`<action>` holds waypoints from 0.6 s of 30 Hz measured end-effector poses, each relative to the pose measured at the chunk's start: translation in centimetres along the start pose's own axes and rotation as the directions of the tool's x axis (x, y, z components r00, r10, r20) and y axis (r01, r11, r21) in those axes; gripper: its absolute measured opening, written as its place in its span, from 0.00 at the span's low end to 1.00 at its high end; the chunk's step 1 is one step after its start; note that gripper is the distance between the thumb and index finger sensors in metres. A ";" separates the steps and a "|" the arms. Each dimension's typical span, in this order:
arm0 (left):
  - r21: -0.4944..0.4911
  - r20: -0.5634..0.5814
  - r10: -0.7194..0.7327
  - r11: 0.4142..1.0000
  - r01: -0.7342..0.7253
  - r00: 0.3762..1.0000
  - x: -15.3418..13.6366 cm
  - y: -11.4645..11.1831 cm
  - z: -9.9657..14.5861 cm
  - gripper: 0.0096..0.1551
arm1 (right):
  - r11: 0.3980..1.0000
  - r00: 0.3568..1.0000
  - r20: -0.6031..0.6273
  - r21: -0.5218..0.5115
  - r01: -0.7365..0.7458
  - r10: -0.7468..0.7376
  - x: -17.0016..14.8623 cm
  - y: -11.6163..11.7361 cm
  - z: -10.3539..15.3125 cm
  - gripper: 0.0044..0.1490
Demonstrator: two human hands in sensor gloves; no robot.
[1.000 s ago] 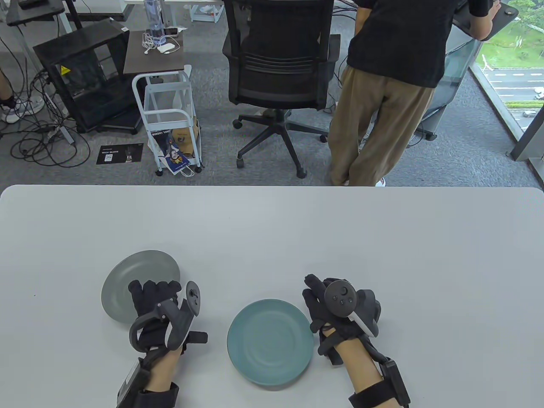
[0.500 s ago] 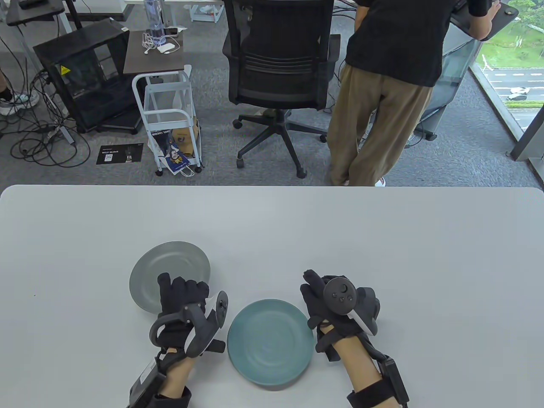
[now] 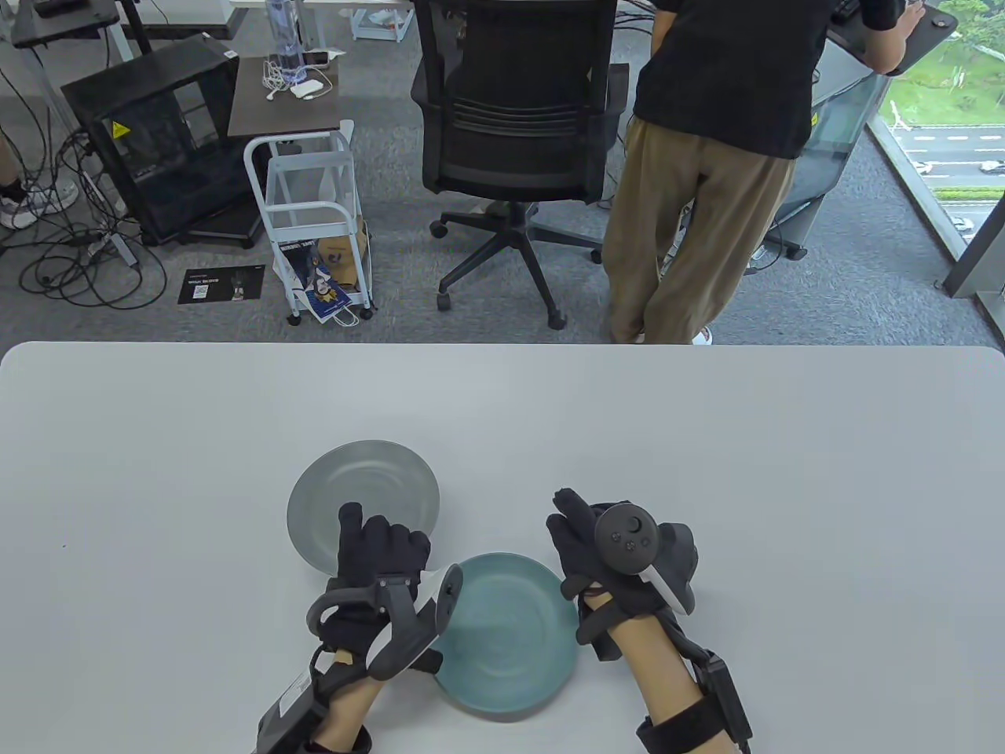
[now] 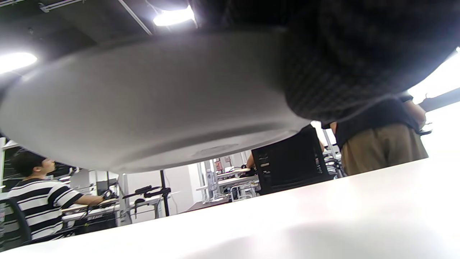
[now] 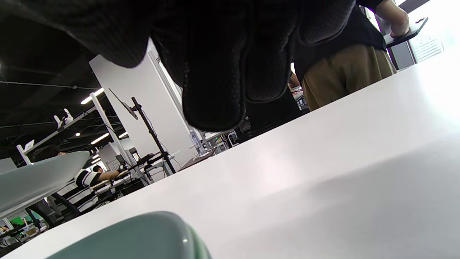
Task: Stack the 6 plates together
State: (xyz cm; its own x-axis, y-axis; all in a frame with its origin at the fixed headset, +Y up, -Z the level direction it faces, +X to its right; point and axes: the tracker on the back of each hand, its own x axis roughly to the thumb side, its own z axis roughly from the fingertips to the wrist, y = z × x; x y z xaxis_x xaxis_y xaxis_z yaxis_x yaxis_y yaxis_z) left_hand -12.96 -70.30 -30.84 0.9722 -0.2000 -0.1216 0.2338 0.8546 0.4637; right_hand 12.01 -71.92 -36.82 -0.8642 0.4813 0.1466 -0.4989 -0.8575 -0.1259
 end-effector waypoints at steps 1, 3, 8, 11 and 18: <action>0.006 0.011 0.005 1.000 -0.005 1.000 0.2 0.3 0.1 0.18 | 1.000 1.000 0.005 -0.001 0.006 -0.006 0.3 -0.1 0.0 0.33; 0.021 0.032 0.012 1.000 -0.013 0.999 0.6 0.7 0.3 0.18 | 1.000 1.000 0.010 0.012 0.015 -0.015 0.7 -0.1 0.0 0.33; 0.058 0.073 0.027 0.998 -0.031 0.997 1.6 1.7 0.8 0.18 | 0.998 0.999 0.019 0.036 0.046 -0.047 1.5 0.0 0.1 0.34; 0.069 0.109 0.035 0.997 -0.043 0.993 2.2 2.1 1.1 0.18 | 0.995 0.996 0.012 0.043 0.092 -0.092 1.6 0.2 0.1 0.36; 0.087 0.175 0.055 0.994 -0.071 0.983 3.7 2.9 1.9 0.18 | 0.986 0.987 -0.011 0.058 0.159 -0.159 1.4 0.6 0.1 0.40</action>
State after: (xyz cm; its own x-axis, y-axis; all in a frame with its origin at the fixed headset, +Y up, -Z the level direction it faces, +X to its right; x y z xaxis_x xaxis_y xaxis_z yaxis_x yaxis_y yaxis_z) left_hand -8.70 -69.48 -28.24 0.9704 -0.2339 0.0597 0.1645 0.8219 0.5454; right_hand 10.50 -71.76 -36.56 -0.7747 0.6132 0.1542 -0.6254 -0.7791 -0.0439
